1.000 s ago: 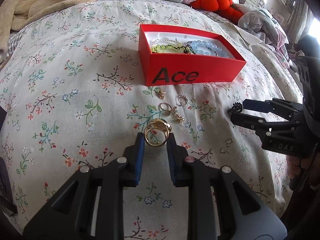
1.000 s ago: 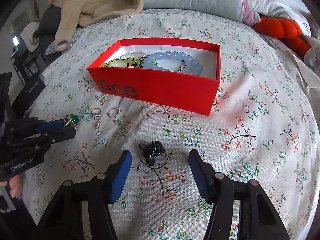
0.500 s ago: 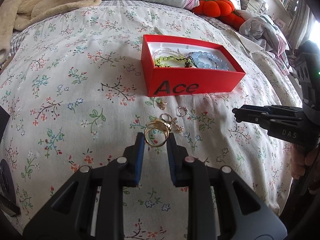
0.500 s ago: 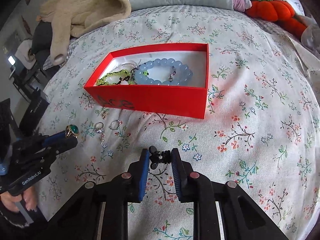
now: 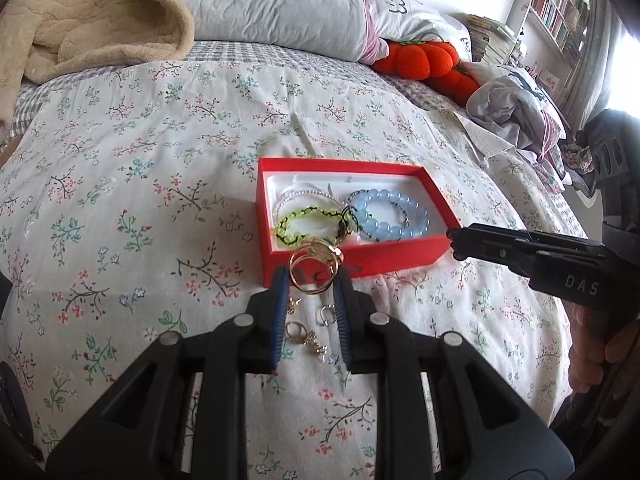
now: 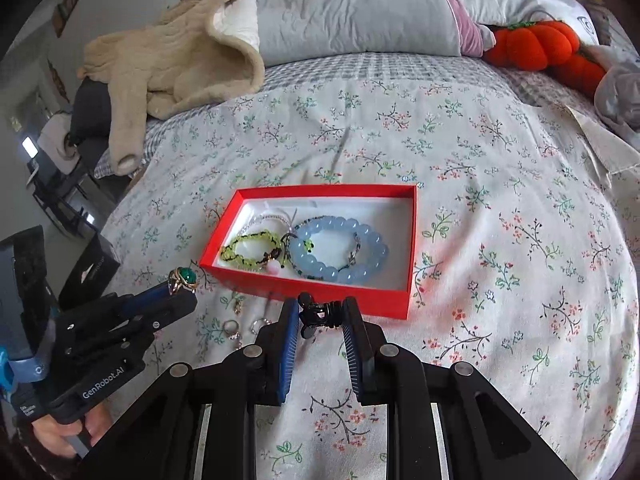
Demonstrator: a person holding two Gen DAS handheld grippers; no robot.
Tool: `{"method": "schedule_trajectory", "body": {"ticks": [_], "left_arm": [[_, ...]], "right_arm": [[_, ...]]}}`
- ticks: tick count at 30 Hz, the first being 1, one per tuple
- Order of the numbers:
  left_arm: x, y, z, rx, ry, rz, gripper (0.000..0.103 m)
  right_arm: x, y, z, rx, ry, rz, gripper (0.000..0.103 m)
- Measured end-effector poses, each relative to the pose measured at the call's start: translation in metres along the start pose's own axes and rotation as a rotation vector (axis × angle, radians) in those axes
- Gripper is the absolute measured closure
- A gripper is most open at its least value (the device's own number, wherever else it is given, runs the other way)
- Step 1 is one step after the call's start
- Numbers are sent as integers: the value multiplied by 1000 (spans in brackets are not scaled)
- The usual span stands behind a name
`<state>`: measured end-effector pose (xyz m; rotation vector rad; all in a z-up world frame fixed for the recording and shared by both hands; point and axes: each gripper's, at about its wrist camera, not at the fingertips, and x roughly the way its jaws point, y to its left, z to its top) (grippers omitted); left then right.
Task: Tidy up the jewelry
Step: 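Carry the gold ring and black hair clip over the red box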
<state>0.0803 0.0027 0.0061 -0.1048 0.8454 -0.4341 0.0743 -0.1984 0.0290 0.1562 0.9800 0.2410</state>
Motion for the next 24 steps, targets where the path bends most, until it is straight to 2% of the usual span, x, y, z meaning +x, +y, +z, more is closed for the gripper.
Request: {"method": "schedule_trajectory", "body": {"ticks": [8, 17, 24], "left_arm": [[17, -7, 11, -2, -21, -18, 79], [36, -4, 16, -21, -20, -2, 79], [45, -6, 17, 8, -8, 24, 79]], "right_arm": [[9, -13, 17, 46, -16, -8, 81], [24, -24, 22, 41, -19, -2, 81], [31, -31, 25, 47, -16, 17, 81]]}}
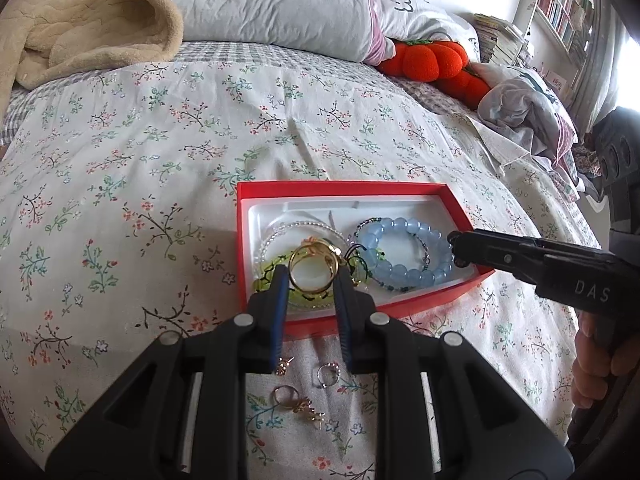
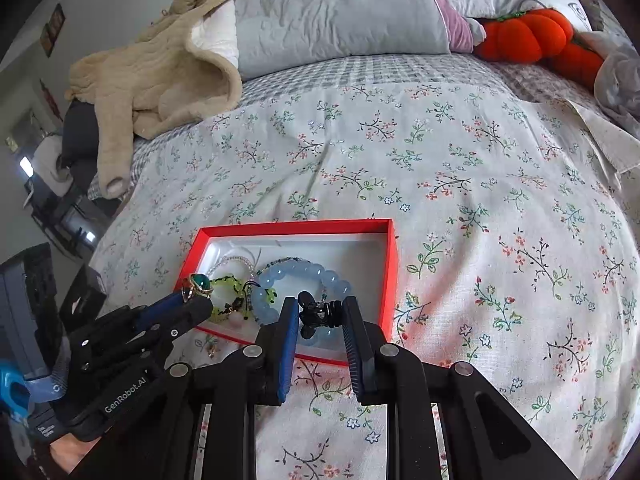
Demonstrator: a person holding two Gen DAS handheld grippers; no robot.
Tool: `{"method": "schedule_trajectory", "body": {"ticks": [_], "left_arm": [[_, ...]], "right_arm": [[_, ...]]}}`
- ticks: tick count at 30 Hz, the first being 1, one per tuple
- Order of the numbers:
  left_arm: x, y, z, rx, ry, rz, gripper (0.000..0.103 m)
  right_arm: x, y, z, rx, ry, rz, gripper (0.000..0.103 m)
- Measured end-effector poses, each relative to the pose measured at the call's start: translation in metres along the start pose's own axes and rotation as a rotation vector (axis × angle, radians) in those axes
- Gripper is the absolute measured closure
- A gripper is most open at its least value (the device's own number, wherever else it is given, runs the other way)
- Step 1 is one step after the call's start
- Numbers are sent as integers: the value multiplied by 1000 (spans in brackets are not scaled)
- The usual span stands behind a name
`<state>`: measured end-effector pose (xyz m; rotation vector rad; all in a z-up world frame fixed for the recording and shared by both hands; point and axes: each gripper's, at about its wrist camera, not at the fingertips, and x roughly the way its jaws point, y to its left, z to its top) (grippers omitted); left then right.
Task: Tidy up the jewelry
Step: 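Carry the gold ring and black hair clip over the red box, then lower both items into the box and open both tools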
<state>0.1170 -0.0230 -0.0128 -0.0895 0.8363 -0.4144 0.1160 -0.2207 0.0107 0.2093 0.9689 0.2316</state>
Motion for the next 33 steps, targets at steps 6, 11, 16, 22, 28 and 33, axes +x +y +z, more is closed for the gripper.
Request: {"method": "schedule_trajectory", "body": {"ticks": [6, 11, 16, 22, 28, 33], "left_arm": [[-1, -2, 0, 10, 4, 4, 79], [-11, -7, -2, 39, 7, 1, 73], [-24, -7, -7, 55, 2, 15, 63], [-33, -3, -19, 50, 24, 50, 55], [-37, 0, -31, 60, 46, 71, 49], [-38, 9, -39, 21, 79, 68, 38]], "right_arm": [[4, -2, 0, 2, 12, -6, 80], [5, -4, 0, 7, 12, -19, 81], [4, -4, 0, 7, 10, -30, 81], [4, 0, 2, -5, 9, -43, 80], [4, 6, 6, -21, 12, -26, 80], [4, 7, 6, -11, 31, -8, 74]]}}
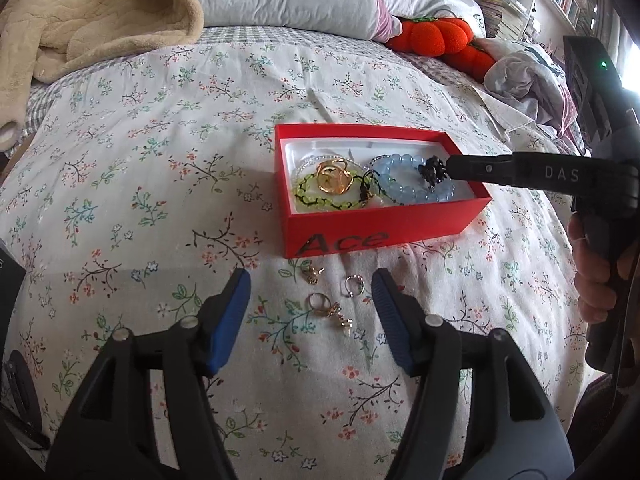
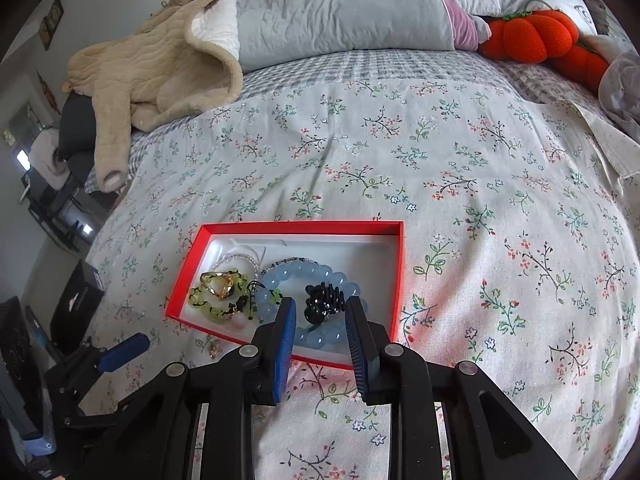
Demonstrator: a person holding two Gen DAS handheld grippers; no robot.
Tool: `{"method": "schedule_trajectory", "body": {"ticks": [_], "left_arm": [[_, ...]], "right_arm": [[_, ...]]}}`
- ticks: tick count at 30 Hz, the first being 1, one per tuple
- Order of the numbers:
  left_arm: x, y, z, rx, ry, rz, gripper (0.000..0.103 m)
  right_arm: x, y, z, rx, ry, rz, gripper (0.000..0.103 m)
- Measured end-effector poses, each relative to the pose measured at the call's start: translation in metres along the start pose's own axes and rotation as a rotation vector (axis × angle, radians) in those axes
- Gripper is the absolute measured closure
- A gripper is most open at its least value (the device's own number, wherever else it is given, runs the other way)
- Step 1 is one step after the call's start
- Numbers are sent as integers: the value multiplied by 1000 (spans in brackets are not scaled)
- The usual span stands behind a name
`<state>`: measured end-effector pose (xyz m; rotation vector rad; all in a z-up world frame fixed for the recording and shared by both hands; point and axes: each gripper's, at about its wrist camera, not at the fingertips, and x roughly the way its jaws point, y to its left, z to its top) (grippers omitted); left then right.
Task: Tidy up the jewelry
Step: 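Lower both items into the box and open both tools, then grasp a small gold ring with the left tool while the right tool grasps a silver ring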
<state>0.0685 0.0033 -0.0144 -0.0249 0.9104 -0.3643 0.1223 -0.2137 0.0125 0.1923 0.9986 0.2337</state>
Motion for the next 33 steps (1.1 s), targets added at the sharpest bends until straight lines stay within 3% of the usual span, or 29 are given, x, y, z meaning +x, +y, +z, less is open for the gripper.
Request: {"method": "schedule_trajectory", "body": {"ticks": [4, 13, 19, 33], "left_arm": [[-1, 6, -5, -13, 18, 12, 34], [-4, 19, -20, -65, 3, 62, 21], [5, 17, -30, -29, 26, 102, 21], [24, -5, -43, 76, 75, 95, 21]], "right_arm": [[-9, -1, -2, 6, -11, 18, 45], [-29, -2, -19, -1, -24, 14, 38], [-32, -8, -40, 5, -3, -8, 31], [-23, -18, -69, 11, 47, -61, 29]]}}
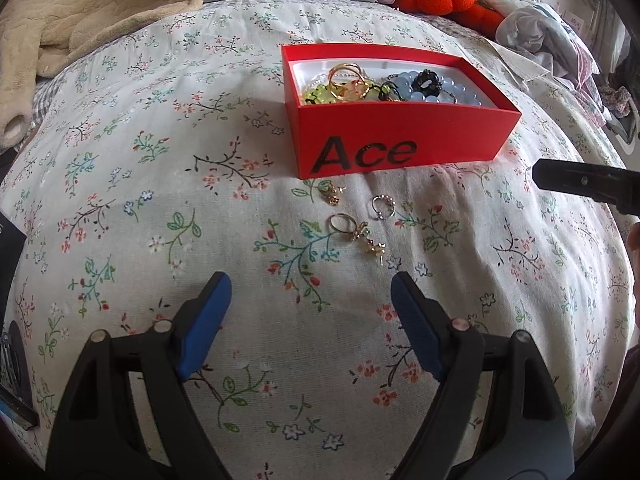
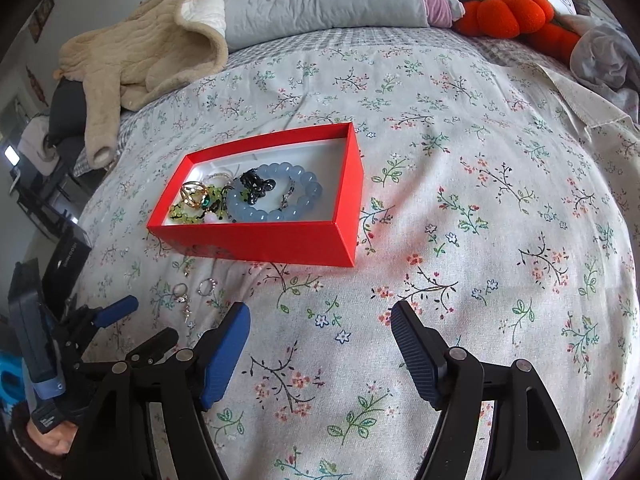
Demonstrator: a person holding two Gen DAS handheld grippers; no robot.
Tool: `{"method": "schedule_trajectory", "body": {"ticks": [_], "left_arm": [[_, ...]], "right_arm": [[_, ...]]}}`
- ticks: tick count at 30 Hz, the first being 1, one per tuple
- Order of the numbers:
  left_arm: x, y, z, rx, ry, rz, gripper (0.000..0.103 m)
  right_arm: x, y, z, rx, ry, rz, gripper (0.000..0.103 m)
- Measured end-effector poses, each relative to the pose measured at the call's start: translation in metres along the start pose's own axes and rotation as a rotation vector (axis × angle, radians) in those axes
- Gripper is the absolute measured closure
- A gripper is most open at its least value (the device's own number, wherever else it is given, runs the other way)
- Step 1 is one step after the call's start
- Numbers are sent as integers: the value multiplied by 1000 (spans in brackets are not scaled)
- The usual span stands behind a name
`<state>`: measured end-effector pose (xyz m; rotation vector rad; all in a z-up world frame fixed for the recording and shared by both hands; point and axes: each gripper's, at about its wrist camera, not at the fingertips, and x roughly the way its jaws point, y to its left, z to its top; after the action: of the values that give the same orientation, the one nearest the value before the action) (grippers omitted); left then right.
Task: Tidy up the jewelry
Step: 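Grasp a small gold ring with the left tool while the right tool grasps a silver ring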
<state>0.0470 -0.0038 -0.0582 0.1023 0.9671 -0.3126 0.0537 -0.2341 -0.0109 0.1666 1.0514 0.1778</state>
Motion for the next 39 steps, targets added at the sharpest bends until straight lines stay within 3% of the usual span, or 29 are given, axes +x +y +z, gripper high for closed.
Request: {"method": "schedule_trajectory", "body": {"ticks": [4, 6, 8, 15, 22, 28, 39], "left_arm": [[-3, -1, 3, 21, -35, -27, 21], [-3, 1, 6, 11, -44, -52, 29], [2, 6, 9, -13, -38, -86, 43], [11, 6, 19, -22, -46, -142, 57], [15, 2, 22, 4, -32, -137, 82], [9, 4, 21, -3, -27, -135, 82], [-13, 40, 11, -77, -17, -65, 82]], "right_arm": [[2, -2, -3, -6, 9, -8, 29], [3, -2, -3, -8, 11, -11, 29], [4, -2, -4, -9, 13, -12, 29], [8, -1, -6, -13, 26, -12, 29], [12, 2, -3, -20, 29, -9, 29], [15, 9, -1, -29, 30, -4, 29], [30, 52, 1, -108, 19, 13, 29]]}}
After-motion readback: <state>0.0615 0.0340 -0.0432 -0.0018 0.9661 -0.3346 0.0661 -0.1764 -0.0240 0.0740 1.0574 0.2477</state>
